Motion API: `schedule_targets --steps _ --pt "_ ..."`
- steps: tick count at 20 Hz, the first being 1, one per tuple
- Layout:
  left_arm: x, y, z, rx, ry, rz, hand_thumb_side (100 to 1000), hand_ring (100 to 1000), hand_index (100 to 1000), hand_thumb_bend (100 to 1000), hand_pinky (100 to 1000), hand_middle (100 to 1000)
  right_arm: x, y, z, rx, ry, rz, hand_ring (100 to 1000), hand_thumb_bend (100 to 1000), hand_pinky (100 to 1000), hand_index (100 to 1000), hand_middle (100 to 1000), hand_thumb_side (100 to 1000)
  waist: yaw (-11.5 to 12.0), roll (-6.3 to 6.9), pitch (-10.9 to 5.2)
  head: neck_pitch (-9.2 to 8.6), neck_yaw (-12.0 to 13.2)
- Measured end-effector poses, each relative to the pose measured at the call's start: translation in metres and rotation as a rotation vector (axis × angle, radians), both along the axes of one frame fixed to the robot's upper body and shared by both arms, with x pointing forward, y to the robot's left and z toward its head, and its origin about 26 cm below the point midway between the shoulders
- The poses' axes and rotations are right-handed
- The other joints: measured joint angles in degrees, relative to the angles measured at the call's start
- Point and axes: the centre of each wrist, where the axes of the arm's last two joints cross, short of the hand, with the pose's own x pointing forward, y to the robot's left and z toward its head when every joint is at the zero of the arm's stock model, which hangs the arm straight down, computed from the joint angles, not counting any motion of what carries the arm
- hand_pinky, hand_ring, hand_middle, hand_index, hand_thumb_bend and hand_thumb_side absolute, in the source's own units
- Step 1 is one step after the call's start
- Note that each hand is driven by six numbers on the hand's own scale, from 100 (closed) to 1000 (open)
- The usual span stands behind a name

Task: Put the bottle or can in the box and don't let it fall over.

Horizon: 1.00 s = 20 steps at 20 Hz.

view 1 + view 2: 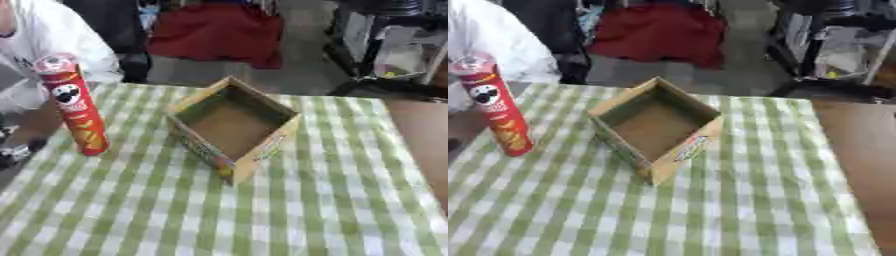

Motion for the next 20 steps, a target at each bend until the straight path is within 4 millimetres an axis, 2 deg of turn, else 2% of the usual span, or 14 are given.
schedule_targets --steps 7,14,20 --pt "0.0002 -0.0002 0.0003 -0.001 0.002 0.005 190 951 881 947 941 828 0.0000 0.0001 0.0000 0.000 0.000 0.000 901 384 868 891 874 849 0.0 -0.01 0.00 0.25 0.2" --pt "0.0002 -0.0002 0.0003 -0.001 0.006 0.008 201 966 882 961 946 831 0.0000 0.0002 -0.0001 0.000 0.001 0.000 899 372 869 891 878 853 0.0 -0.14 0.04 0.38 2.7" --pt "0.0063 -0.0039 0.0060 0.017 0.002 0.000 191 968 878 966 944 830 0.0002 0.0012 -0.0001 -0.002 0.001 0.004 896 364 868 891 878 859 0.0 -0.46 1.25 0.08 3.0"
